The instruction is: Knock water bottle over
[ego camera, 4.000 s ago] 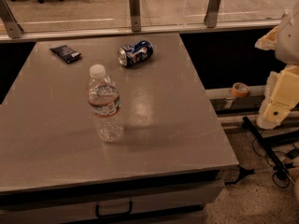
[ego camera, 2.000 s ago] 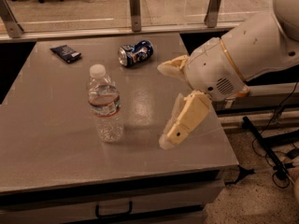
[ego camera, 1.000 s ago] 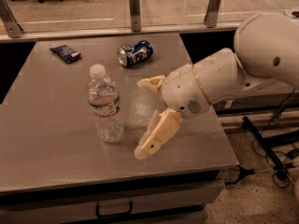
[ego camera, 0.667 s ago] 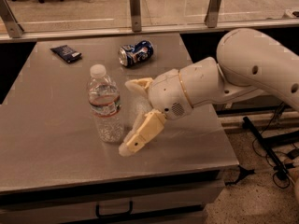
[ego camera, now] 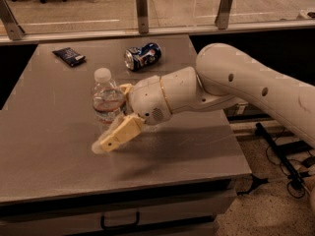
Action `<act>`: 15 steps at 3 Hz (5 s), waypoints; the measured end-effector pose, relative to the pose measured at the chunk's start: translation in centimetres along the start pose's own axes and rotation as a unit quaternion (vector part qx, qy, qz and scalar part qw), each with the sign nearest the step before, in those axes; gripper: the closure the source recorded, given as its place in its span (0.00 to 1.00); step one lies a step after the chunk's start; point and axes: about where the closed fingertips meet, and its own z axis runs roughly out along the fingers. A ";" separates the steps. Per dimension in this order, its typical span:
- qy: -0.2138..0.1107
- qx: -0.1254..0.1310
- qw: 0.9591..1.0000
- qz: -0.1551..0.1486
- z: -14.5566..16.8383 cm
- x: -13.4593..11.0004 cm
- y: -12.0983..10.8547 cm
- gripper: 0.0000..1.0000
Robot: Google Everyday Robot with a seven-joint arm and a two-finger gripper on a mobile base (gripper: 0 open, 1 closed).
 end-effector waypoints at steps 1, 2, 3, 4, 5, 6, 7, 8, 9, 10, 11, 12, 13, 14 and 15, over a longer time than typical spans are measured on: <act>-0.013 -0.015 1.000 -0.008 1.2 -0.5 -0.3 0.41; 0.027 -0.015 0.999 -0.031 1.5 -1.5 -0.8 0.64; 0.128 -0.006 0.990 -0.064 1.4 -2.8 -0.9 0.87; 0.241 -0.024 0.966 -0.087 1.9 -3.4 -0.1 1.00; 0.339 -0.046 0.932 -0.117 2.4 -2.8 0.6 1.00; 0.424 -0.044 0.894 -0.138 2.6 -0.9 0.5 0.82; 0.510 -0.035 0.845 -0.158 2.6 2.4 -0.4 0.57; 0.558 -0.031 0.814 -0.159 2.5 4.8 -1.1 0.36; 0.577 -0.033 0.802 -0.152 2.2 6.0 -1.7 0.11; 0.577 -0.033 0.802 -0.152 2.1 5.7 -1.7 0.00; 0.574 -0.037 0.806 -0.139 1.4 5.5 -2.4 0.00; 0.566 -0.036 0.814 -0.128 0.7 5.0 -3.0 0.00; 0.539 -0.011 0.836 -0.102 -1.7 3.9 -4.0 0.00; 0.513 0.056 0.854 -0.069 -6.6 2.5 -5.1 0.00; 0.512 0.063 0.854 -0.065 -7.3 2.4 -5.2 0.00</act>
Offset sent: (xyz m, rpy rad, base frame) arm 0.0195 0.0142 0.0203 -0.2206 -0.1540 0.0443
